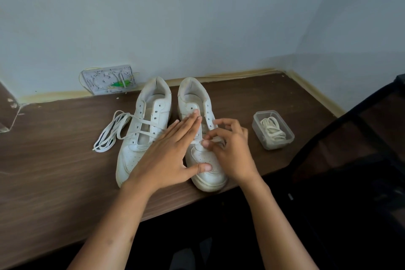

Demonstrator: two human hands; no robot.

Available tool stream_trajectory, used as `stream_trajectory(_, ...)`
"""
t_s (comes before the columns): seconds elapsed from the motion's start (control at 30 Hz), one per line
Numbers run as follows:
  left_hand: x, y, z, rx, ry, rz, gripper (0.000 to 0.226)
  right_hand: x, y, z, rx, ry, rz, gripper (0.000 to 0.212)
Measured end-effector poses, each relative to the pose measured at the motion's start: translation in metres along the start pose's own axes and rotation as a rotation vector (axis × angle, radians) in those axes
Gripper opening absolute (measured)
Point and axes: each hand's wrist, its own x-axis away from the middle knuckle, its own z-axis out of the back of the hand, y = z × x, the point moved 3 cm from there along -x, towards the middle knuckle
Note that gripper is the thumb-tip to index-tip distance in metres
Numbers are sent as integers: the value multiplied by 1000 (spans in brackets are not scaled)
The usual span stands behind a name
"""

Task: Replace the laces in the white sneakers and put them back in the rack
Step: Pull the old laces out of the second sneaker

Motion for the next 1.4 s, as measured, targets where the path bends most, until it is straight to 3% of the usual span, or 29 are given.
stream_trajectory(0.13,0,-3,3,25,-8,31,109,-5,10,29,-216,198,-38,28)
stream_trajectory(0.27,-2,-4,0,24,-36,64,114,1,30,48,-246,345,-242,20)
stream_trajectory(0.37,-2,-4,0,43,-40,63,114,3,13,34,-69,307,-60,14)
stream_trajectory(0.47,-1,-3,1,55,-34,35,112,3,-3,11,183,111,105,14)
stream_trajectory(0.53,-2,-1,1,32,-29,2,109,5,-6,-4,272,-7,87,20)
stream_trajectory(0.6,-3,-2,1,21,-31,-3,107,4,-6,-8,221,-2,49,19)
stream_trajectory(0.7,-4,-2,1,37,-37,8,106,-1,0,3,151,124,41,9)
stream_trajectory(0.87,-6,-3,1,44,-47,13,107,4,24,57,-245,673,-234,22)
stream_trajectory(0.93,-5,-3,1,46,-49,15,107,8,31,67,-250,739,-318,19)
stream_trajectory(1.03,-5,-4,1,63,-47,24,107,8,22,59,-78,630,-173,16)
stream_trajectory(1.13,-5,-3,1,89,-39,28,107,2,4,29,151,318,81,16)
stream_trajectory(1.23,-4,-2,2,100,-46,47,107,4,-3,-3,278,54,130,21)
stream_trajectory(1.4,-5,-3,3,128,-41,57,108,0,1,0,103,59,69,9)
